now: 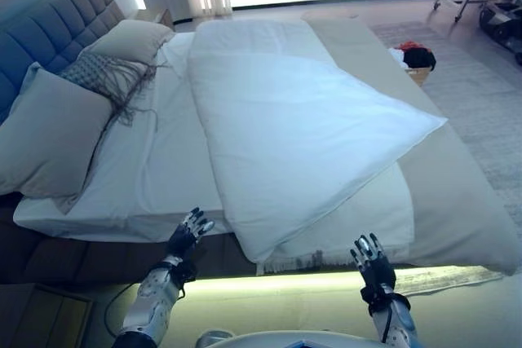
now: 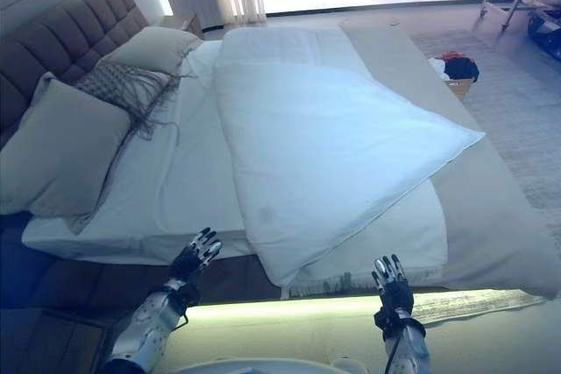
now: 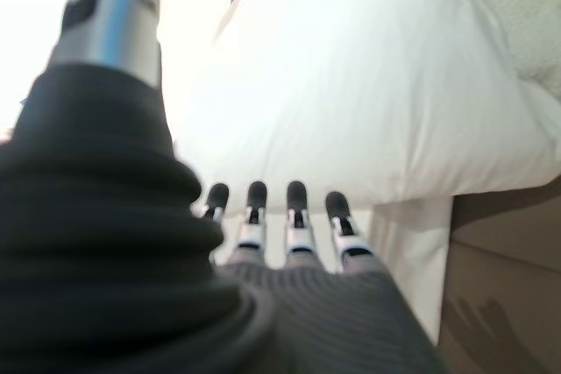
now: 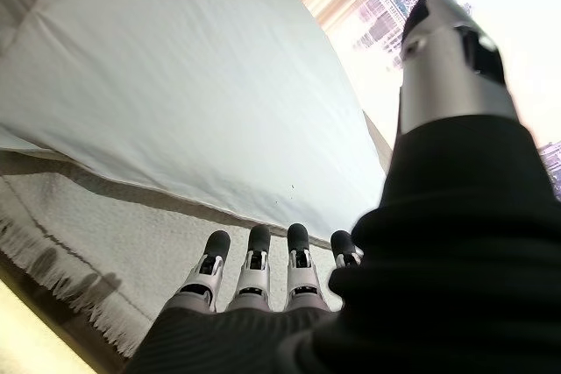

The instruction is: Make the bed neatly

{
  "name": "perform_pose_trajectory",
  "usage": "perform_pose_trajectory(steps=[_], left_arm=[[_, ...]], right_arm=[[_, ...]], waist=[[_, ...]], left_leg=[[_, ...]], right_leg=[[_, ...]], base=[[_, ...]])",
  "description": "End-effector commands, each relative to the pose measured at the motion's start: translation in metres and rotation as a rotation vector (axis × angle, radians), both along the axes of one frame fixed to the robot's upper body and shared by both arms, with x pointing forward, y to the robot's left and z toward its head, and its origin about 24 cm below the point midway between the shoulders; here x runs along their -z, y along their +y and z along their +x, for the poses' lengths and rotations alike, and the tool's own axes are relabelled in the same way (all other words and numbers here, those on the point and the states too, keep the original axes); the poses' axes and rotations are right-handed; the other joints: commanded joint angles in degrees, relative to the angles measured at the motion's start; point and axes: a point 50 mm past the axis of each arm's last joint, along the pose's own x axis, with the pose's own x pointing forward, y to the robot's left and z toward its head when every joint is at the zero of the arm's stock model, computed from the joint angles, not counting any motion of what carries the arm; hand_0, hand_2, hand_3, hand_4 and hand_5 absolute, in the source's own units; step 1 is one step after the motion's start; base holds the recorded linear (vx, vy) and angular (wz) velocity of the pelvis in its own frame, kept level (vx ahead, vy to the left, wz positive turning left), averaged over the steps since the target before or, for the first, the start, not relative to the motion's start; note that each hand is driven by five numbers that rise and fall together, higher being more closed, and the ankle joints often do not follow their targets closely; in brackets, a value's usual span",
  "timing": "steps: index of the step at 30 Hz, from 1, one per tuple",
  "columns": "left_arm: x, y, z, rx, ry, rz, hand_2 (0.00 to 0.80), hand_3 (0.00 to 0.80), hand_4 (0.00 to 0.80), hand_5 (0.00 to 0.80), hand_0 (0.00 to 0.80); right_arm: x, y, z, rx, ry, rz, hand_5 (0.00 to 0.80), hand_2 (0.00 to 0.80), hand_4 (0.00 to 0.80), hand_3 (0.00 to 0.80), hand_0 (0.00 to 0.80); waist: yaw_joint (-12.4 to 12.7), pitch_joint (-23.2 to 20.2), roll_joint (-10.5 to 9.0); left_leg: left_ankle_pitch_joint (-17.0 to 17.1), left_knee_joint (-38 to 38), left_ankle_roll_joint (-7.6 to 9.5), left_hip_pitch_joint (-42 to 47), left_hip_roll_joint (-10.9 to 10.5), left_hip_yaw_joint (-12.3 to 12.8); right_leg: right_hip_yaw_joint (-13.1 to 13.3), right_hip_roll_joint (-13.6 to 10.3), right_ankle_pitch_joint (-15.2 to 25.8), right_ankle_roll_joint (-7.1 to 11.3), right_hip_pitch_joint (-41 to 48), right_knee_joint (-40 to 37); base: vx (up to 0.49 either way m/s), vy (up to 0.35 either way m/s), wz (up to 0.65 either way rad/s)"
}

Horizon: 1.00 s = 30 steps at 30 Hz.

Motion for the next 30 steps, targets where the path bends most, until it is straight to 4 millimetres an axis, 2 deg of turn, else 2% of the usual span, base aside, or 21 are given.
perform_pose_trajectory(steps=[1, 4, 6, 8, 12, 16, 18, 19, 21, 23, 25, 28, 29, 30], left_arm=[[-0.037, 0.01, 0.019, -0.016, -0.192, -0.01, 0.0, 0.0, 0.0, 0.0, 0.0], [-0.031, 0.01, 0.017, -0.021, -0.163, -0.049, 0.0, 0.0, 0.0, 0.0, 0.0], [-0.033, 0.006, 0.021, 0.002, -0.169, -0.053, 0.0, 0.0, 0.0, 0.0, 0.0], [-0.035, 0.0, 0.025, 0.031, -0.189, -0.047, 0.0, 0.0, 0.0, 0.0, 0.0], [-0.04, -0.001, 0.025, 0.032, -0.198, -0.043, 0.0, 0.0, 0.0, 0.0, 0.0], [-0.037, 0.001, 0.025, 0.007, -0.18, -0.038, 0.0, 0.0, 0.0, 0.0, 0.0], [-0.037, -0.001, 0.029, 0.026, -0.181, -0.036, 0.0, 0.0, 0.0, 0.0, 0.0], [-0.037, -0.004, 0.03, 0.043, -0.184, -0.036, 0.0, 0.0, 0.0, 0.0, 0.0], [-0.038, -0.008, 0.03, 0.064, -0.191, -0.039, 0.0, 0.0, 0.0, 0.0, 0.0], [-0.038, -0.008, 0.029, 0.053, -0.187, -0.052, 0.0, 0.0, 0.0, 0.0, 0.0], [-0.038, -0.006, 0.028, 0.027, -0.183, -0.058, 0.0, 0.0, 0.0, 0.0, 0.0], [-0.041, -0.004, 0.03, -0.016, -0.189, -0.051, 0.0, 0.0, 0.0, 0.0, 0.0], [-0.041, -0.002, 0.031, -0.021, -0.189, -0.045, 0.0, 0.0, 0.0, 0.0, 0.0], [-0.041, -0.002, 0.032, -0.019, -0.189, -0.043, 0.0, 0.0, 0.0, 0.0, 0.0]], right_arm=[[-0.016, 0.007, 0.018, -0.063, -0.105, 0.011, 0.0, 0.0, 0.0, 0.0, 0.0], [-0.015, 0.004, 0.016, -0.058, -0.094, 0.004, 0.0, 0.0, 0.0, 0.0, 0.0], [-0.015, 0.002, 0.014, -0.037, -0.096, 0.009, 0.0, 0.0, 0.0, 0.0, 0.0], [-0.014, 0.002, 0.014, -0.005, -0.097, 0.02, 0.0, 0.0, 0.0, 0.0, 0.0], [-0.013, 0.005, 0.015, -0.002, -0.11, 0.039, 0.0, 0.0, 0.0, 0.0, 0.0], [-0.018, 0.012, 0.024, -0.04, -0.12, 0.031, 0.0, 0.0, 0.0, 0.0, 0.0], [-0.02, 0.012, 0.026, -0.016, -0.129, 0.025, 0.0, 0.0, 0.0, 0.0, 0.0], [-0.021, 0.009, 0.025, 0.002, -0.131, 0.021, 0.0, 0.0, 0.0, 0.0, 0.0], [-0.021, 0.001, 0.018, 0.039, -0.128, 0.018, 0.0, 0.0, 0.0, 0.0, 0.0], [-0.019, -0.009, 0.008, 0.049, -0.109, 0.01, 0.0, 0.0, 0.0, 0.0, 0.0], [-0.015, -0.012, 0.0, 0.031, -0.086, 0.0, 0.0, 0.0, 0.0, 0.0, 0.0], [-0.011, -0.012, -0.001, -0.003, -0.078, 0.005, 0.0, 0.0, 0.0, 0.0, 0.0], [-0.011, -0.012, 0.003, -0.005, -0.077, 0.008, 0.0, 0.0, 0.0, 0.0, 0.0], [-0.01, -0.012, 0.004, -0.005, -0.078, 0.011, 0.0, 0.0, 0.0, 0.0, 0.0]], waist=[[0.6, 1.1, -4.52], [0.4, 1.26, -4.36], [-0.26, 1.52, -4.09], [-0.38, 2.0, -4.07], [0.56, 2.98, -4.15], [1.1, 2.73, -3.99], [1.03, 2.49, -3.73], [0.7, 2.47, -3.34], [-0.34, 2.87, -1.99], [-1.4, 3.22, -0.8], [-2.16, 3.08, -0.88], [-2.88, 2.82, -2.77], [-2.99, 2.56, -4.04], [-3.01, 2.59, -4.38]], left_leg=[[-9.15, 6.66, 2.74, -1.95, -3.74, -2.47], [-8.69, 6.43, 3.02, -2.14, -3.99, -2.98], [-8.08, 5.53, 3.39, -2.17, -4.1, -2.77], [-7.94, 4.46, 3.96, -2.12, -4.77, -3.67], [-8.68, 4.38, 4.66, -1.88, -6.22, -5.52], [-9.22, 5.21, 5.32, -2.36, -7.28, -5.14], [-9.45, 5.53, 6.91, -3.1, -8.77, -5.88], [-9.41, 5.69, 7.96, -3.54, -9.81, -6.68], [-9.39, 5.87, 9.81, -3.95, -11.68, -8.12], [-9.25, 5.75, 10.69, -3.61, -13.26, -9.16], [-9.19, 5.29, 10.4, -3.01, -14.15, -10.22], [-10.25, 4.76, 9.25, -2.0, -14.64, -11.32], [-10.72, 4.51, 8.73, -1.85, -14.89, -11.76], [-11.04, 4.42, 8.52, -1.6, -14.81, -11.95]], right_leg=[[-3.0, -4.37, 20.35, 6.1, 7.84, -22.37], [-2.15, -5.05, 20.24, 6.14, 6.62, -20.27], [-1.62, -5.58, 20.13, 6.18, 5.52, -18.86], [-1.06, -6.49, 20.85, 6.67, 4.03, -17.36], [-0.75, -8.18, 22.16, 7.83, 3.29, -17.11], [-0.92, -10.84, 23.76, 8.19, 3.34, -15.96], [0.55, -13.25, 25.21, 7.98, 1.42, -10.24], [2.26, -14.17, 26.36, 7.65, -0.94, -4.99], [5.71, -14.21, 28.73, 6.59, -6.01, 4.95], [7.97, -12.77, 29.67, 5.51, -9.87, 10.47], [7.88, -11.21, 29.74, 5.19, -10.68, 7.18], [6.13, -9.79, 31.75, 7.04, -9.87, -5.33], [5.62, -9.64, 32.89, 8.05, -10.01, -11.7], [5.22, -9.4, 33.35, 8.48, -9.78, -14.27]], base=[[0.005, -0.001, -0.23], [0.031, 0.043, -0.13], [0.02, 0.099, -0.06], [-0.02, 0.106, -0.02], [0.014, 0.106, 0.07], [0.064, 0.163, 0.07], [0.053, 0.304, 0.08], [0.037, 0.405, 0.13], [0.045, 0.434, 0.2], [0.079, 0.319, 0.29], [0.135, 0.114, 0.38], [0.186, -0.107, 0.1], [0.183, -0.202, 0.01], [0.217, -0.235, -0.03]])
